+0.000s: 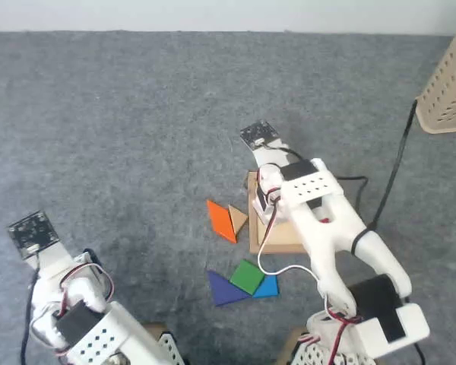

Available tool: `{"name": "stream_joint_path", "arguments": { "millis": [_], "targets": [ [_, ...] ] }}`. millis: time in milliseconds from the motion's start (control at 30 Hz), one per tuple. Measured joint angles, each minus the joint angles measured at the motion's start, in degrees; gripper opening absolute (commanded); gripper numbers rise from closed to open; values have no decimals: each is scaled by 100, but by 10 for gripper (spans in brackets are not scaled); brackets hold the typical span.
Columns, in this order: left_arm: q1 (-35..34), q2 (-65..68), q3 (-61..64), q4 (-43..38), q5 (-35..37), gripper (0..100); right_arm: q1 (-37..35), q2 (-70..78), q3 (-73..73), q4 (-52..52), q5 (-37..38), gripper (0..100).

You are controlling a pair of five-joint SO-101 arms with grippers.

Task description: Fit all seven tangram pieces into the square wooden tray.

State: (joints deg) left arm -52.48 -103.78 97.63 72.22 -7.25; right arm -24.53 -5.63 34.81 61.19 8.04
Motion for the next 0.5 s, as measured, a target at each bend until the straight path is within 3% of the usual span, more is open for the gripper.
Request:
{"name": "stream_joint_path", "arguments": {
  "millis": [267, 500],
  "targets": [
    [0, 0, 0, 0, 0, 225, -62, 0, 97, -35, 0, 6],
    [0, 0, 0, 0, 0, 225, -527, 0, 220, -35, 62, 6]
  ]
}}
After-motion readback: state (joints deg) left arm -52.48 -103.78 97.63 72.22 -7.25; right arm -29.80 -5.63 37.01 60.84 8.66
